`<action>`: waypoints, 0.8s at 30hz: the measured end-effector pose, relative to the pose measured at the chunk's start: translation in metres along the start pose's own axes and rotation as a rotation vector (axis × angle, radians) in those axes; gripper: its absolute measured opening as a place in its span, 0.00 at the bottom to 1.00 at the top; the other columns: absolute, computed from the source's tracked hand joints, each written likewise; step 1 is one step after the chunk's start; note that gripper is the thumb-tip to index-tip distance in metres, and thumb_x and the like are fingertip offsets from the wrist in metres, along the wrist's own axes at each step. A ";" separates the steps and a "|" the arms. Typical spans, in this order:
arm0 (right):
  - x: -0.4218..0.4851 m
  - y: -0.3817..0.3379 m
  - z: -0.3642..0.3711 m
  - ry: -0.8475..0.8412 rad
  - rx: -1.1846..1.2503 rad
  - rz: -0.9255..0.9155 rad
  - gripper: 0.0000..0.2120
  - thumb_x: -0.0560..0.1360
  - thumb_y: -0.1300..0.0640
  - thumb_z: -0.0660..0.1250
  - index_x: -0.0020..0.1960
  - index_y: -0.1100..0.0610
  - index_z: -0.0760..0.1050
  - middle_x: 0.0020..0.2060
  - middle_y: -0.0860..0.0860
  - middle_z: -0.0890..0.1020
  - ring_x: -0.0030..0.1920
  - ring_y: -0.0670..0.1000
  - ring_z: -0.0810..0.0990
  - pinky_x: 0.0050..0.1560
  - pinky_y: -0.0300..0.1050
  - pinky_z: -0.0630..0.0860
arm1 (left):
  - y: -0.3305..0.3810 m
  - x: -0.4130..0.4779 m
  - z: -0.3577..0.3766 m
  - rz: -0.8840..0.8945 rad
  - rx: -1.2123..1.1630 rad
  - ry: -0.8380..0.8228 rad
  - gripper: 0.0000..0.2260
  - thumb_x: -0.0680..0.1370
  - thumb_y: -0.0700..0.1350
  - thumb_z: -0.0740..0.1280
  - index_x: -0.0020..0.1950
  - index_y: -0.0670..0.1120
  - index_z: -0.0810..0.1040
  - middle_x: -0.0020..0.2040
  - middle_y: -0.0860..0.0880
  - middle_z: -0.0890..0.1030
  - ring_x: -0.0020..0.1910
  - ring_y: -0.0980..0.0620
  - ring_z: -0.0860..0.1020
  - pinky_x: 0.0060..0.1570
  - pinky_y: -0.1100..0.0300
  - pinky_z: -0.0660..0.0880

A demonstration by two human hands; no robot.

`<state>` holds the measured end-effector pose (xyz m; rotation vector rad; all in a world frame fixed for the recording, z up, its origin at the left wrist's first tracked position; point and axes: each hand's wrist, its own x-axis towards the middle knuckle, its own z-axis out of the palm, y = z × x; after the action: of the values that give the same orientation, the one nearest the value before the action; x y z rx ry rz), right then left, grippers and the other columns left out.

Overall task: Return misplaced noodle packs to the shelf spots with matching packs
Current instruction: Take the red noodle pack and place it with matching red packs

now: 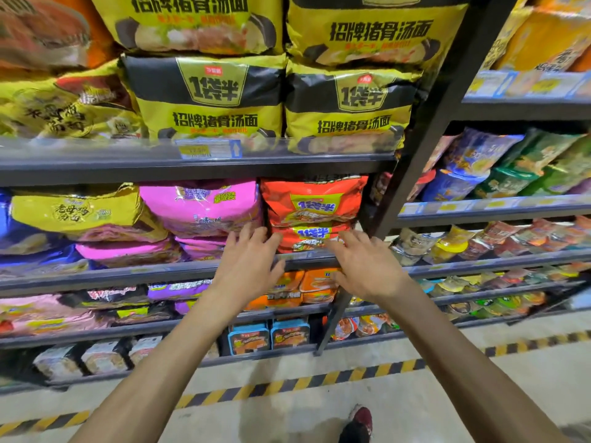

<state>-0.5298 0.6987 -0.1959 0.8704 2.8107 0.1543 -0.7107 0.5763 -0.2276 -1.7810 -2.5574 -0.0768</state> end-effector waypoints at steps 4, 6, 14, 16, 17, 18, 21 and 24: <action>-0.010 -0.018 -0.020 -0.007 -0.018 0.001 0.26 0.80 0.47 0.61 0.76 0.52 0.62 0.72 0.56 0.68 0.72 0.59 0.64 0.70 0.58 0.64 | -0.009 -0.009 -0.025 -0.016 0.070 -0.053 0.25 0.81 0.60 0.60 0.76 0.52 0.66 0.74 0.46 0.70 0.75 0.41 0.64 0.72 0.43 0.64; -0.012 -0.023 -0.035 -0.009 -0.009 -0.006 0.24 0.80 0.47 0.61 0.74 0.52 0.64 0.70 0.56 0.68 0.71 0.59 0.65 0.68 0.57 0.65 | -0.014 -0.018 -0.036 -0.031 0.090 -0.048 0.26 0.81 0.61 0.60 0.76 0.52 0.65 0.74 0.47 0.70 0.75 0.41 0.64 0.72 0.42 0.64; -0.027 -0.046 -0.076 0.001 0.004 -0.037 0.27 0.80 0.46 0.61 0.77 0.52 0.61 0.73 0.57 0.67 0.71 0.60 0.65 0.68 0.58 0.65 | -0.027 -0.056 -0.088 -0.132 0.134 -0.077 0.27 0.80 0.62 0.60 0.77 0.52 0.66 0.73 0.46 0.72 0.73 0.41 0.67 0.70 0.44 0.66; -0.036 -0.050 -0.082 0.014 0.014 -0.041 0.26 0.80 0.46 0.61 0.76 0.51 0.62 0.72 0.56 0.68 0.70 0.60 0.66 0.66 0.58 0.66 | -0.023 -0.068 -0.098 -0.145 0.121 -0.063 0.27 0.80 0.62 0.61 0.77 0.52 0.66 0.74 0.46 0.72 0.73 0.42 0.68 0.67 0.46 0.68; -0.041 -0.052 -0.085 0.027 0.020 -0.041 0.25 0.80 0.46 0.61 0.75 0.51 0.63 0.71 0.56 0.69 0.69 0.60 0.67 0.66 0.57 0.67 | -0.020 -0.075 -0.103 -0.149 0.122 -0.058 0.28 0.80 0.62 0.61 0.77 0.52 0.65 0.74 0.46 0.71 0.73 0.42 0.68 0.67 0.47 0.68; -0.047 -0.052 -0.088 0.039 0.026 -0.041 0.25 0.80 0.47 0.61 0.75 0.52 0.64 0.71 0.56 0.69 0.69 0.60 0.68 0.65 0.58 0.67 | -0.017 -0.081 -0.107 -0.154 0.126 -0.059 0.28 0.81 0.62 0.60 0.78 0.52 0.65 0.75 0.47 0.71 0.74 0.42 0.68 0.67 0.47 0.68; -0.066 -0.054 -0.098 0.066 0.043 -0.055 0.26 0.80 0.46 0.62 0.75 0.52 0.63 0.72 0.56 0.68 0.70 0.60 0.66 0.66 0.58 0.67 | -0.010 -0.101 -0.119 -0.170 0.129 -0.044 0.27 0.81 0.63 0.60 0.77 0.53 0.65 0.74 0.47 0.71 0.73 0.43 0.69 0.67 0.47 0.69; -0.087 -0.056 -0.107 0.096 0.038 -0.065 0.25 0.80 0.46 0.62 0.75 0.52 0.63 0.72 0.57 0.68 0.71 0.60 0.66 0.66 0.58 0.68 | -0.002 -0.124 -0.130 -0.182 0.151 -0.006 0.27 0.81 0.63 0.59 0.76 0.52 0.65 0.73 0.48 0.72 0.73 0.44 0.69 0.66 0.48 0.70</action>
<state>-0.5131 0.5990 -0.0871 0.7983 2.9360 0.1371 -0.6705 0.4522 -0.1043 -1.4982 -2.6438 0.1165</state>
